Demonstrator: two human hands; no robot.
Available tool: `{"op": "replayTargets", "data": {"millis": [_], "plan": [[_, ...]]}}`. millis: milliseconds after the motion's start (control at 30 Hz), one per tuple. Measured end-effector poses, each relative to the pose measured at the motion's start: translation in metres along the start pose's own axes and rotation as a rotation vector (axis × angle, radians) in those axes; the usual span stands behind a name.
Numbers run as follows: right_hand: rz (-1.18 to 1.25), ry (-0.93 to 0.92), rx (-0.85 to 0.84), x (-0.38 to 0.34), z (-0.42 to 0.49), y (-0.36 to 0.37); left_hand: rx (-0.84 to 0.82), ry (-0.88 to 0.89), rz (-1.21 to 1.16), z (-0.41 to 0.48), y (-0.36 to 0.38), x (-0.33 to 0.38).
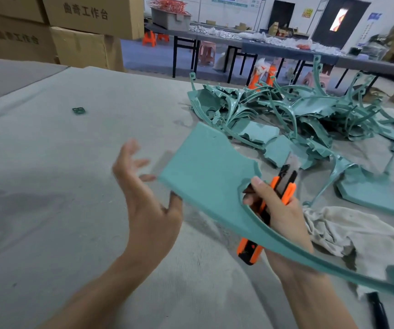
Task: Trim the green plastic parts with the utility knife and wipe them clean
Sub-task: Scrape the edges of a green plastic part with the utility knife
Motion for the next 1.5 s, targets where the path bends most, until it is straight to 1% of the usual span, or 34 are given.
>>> {"op": "replayTargets", "data": {"millis": [67,100,133,200,233,267,333,467,500,600,633,700,767,833,933,1000,1067,1167,1233,1333,1433,1500], "plan": [[-0.060,-0.037,0.045,-0.003,0.000,-0.004,-0.175,-0.439,-0.554,-0.004,0.015,-0.014],[-0.082,-0.052,0.056,-0.003,-0.001,-0.004,-0.286,-0.611,-0.768,-0.010,0.023,-0.017],[-0.088,-0.064,0.062,-0.003,-0.003,-0.003,-0.428,-0.716,-0.873,-0.015,0.030,-0.015],[-0.089,-0.089,0.082,-0.002,-0.005,-0.002,-0.712,-0.776,-0.845,-0.028,0.040,-0.007],[-0.101,-0.105,0.100,-0.002,-0.005,-0.002,-0.799,-0.780,-0.793,-0.034,0.044,-0.005],[-0.120,-0.127,0.120,-0.003,-0.006,-0.003,-0.838,-0.797,-0.749,-0.038,0.046,-0.005],[-0.157,-0.178,0.164,-0.004,-0.007,-0.004,-0.859,-0.832,-0.711,-0.043,0.048,-0.006],[-0.132,-0.236,0.214,-0.004,-0.010,-0.002,-0.878,-0.905,-0.729,-0.049,0.048,-0.006],[-0.111,-0.240,0.227,-0.003,-0.010,-0.002,-0.895,-0.903,-0.698,-0.051,0.048,-0.005],[-0.059,-0.263,0.264,-0.004,-0.010,-0.004,-0.992,-0.833,-0.500,-0.058,0.049,-0.003],[-0.046,-0.277,0.277,-0.004,-0.009,-0.006,-1.034,-0.821,-0.486,-0.062,0.051,-0.001],[-0.029,-0.298,0.298,-0.006,-0.010,-0.007,-1.086,-0.821,-0.547,-0.070,0.056,0.006],[-0.010,-0.281,0.302,-0.006,-0.009,-0.008,-1.070,-0.838,-0.616,-0.074,0.059,0.011],[0.010,-0.239,0.292,-0.004,-0.007,-0.010,-1.006,-0.880,-0.697,-0.076,0.062,0.013],[-0.008,-0.183,0.296,0.000,-0.002,-0.014,-0.905,-0.940,-0.880,-0.076,0.063,0.013],[-0.008,-0.180,0.294,0.002,0.000,-0.015,-0.854,-0.913,-0.953,-0.072,0.062,0.013],[0.011,-0.177,0.267,0.003,0.002,-0.014,-0.810,-0.868,-0.964,-0.067,0.058,0.011],[-0.036,-0.171,0.210,0.003,0.003,-0.014,-0.676,-0.809,-0.909,-0.058,0.051,0.005],[-0.106,-0.163,0.166,0.002,0.003,-0.012,-0.597,-0.721,-0.822,-0.051,0.047,0.003],[-0.253,-0.208,0.158,0.000,0.002,-0.010,-0.547,-0.586,-0.680,-0.044,0.043,0.005],[-0.562,-0.403,0.218,-0.006,-0.005,-0.007,-0.530,-0.461,-0.516,-0.042,0.039,0.009],[-0.737,-0.547,0.272,-0.012,-0.011,-0.003,-0.516,-0.412,-0.436,-0.043,0.037,0.011]]}}
Point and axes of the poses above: each hand's wrist, its own z-axis towards the middle knuckle, its own y-axis out of the palm, x = y × z, the point moved 5 cm from there along z, towards the middle knuckle, and after that the axes turned 6 degrees about -z, right-handed, at the moved point
